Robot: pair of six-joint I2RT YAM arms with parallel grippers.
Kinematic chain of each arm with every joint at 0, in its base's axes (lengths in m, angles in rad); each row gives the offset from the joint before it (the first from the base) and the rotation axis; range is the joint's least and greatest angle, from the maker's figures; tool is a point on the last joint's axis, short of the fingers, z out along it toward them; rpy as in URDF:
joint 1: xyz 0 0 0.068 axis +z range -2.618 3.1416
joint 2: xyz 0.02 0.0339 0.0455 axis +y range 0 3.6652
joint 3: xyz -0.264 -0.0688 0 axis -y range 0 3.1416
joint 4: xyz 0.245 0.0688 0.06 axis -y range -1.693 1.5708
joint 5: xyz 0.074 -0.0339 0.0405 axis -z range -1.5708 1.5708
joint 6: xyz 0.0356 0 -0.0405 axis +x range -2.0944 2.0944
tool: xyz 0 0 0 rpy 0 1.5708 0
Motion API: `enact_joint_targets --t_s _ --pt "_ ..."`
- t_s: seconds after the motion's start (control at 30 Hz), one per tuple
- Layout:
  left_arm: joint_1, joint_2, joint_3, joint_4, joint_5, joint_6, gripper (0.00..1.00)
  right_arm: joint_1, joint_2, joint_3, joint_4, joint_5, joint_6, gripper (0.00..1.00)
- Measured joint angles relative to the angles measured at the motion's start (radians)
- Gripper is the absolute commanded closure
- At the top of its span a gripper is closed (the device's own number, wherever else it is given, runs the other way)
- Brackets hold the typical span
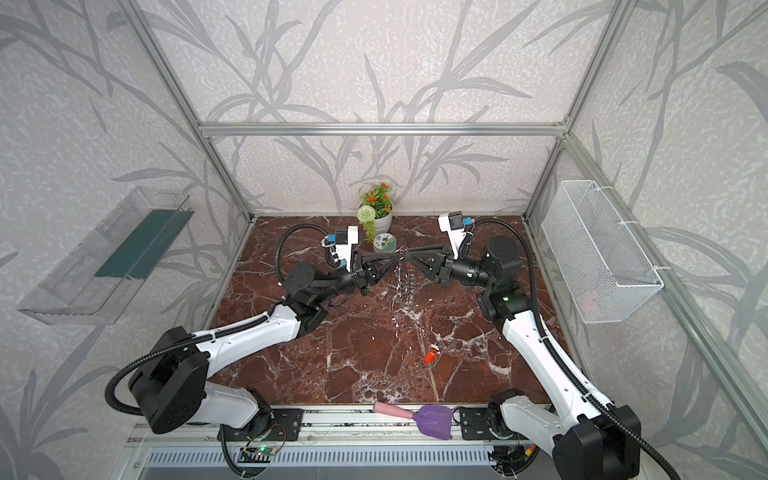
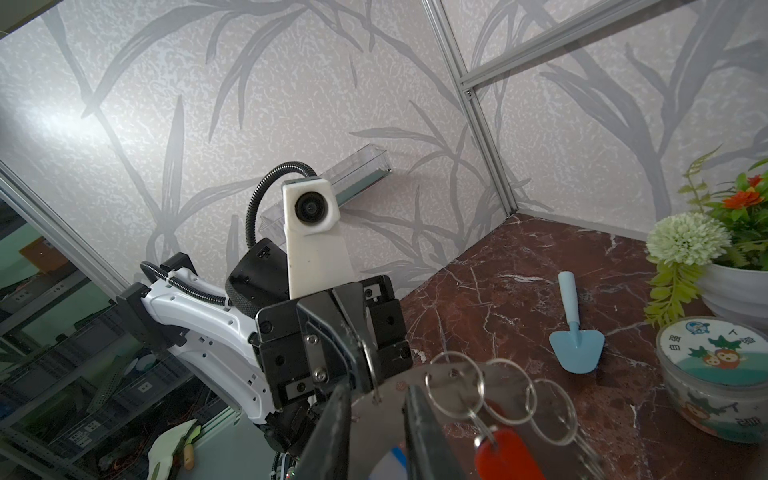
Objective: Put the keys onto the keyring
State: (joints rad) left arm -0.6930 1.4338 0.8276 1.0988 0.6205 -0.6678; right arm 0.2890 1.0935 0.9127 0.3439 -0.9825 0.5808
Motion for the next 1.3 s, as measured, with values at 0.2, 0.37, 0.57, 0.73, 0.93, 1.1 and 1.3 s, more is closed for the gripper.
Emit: enact_joint_targets --t_s 0.2,0.37,0.57,0.73,0.93,1.1,1.3 --pt "-0.003 0.013 -0.005 0.041 0.000 -0.028 1.00 0.006 0.009 0.000 0.019 0.000 0.010 0.76" --pt "-0.007 0.018 -0.005 0.056 0.000 -0.039 1.00 0.013 0.017 0.000 0.047 0.000 0.026 0.78" --pt "-0.008 0.022 -0.005 0.062 0.000 -0.044 1.00 0.026 0.021 -0.002 0.067 -0.004 0.037 0.80" --pt "-0.009 0.024 -0.005 0.064 0.000 -0.045 1.00 0.034 0.021 -0.016 0.079 -0.006 0.040 0.82" --pt "-0.009 0.033 -0.005 0.074 0.000 -0.055 1.00 0.039 0.027 -0.022 0.081 -0.011 0.045 0.87" --pt "-0.009 0.039 -0.005 0.084 0.000 -0.064 1.00 0.039 0.027 -0.030 0.098 -0.012 0.049 0.94" --pt "-0.009 0.039 -0.005 0.084 0.001 -0.068 1.00 0.038 0.027 -0.035 0.108 -0.006 0.047 1.00"
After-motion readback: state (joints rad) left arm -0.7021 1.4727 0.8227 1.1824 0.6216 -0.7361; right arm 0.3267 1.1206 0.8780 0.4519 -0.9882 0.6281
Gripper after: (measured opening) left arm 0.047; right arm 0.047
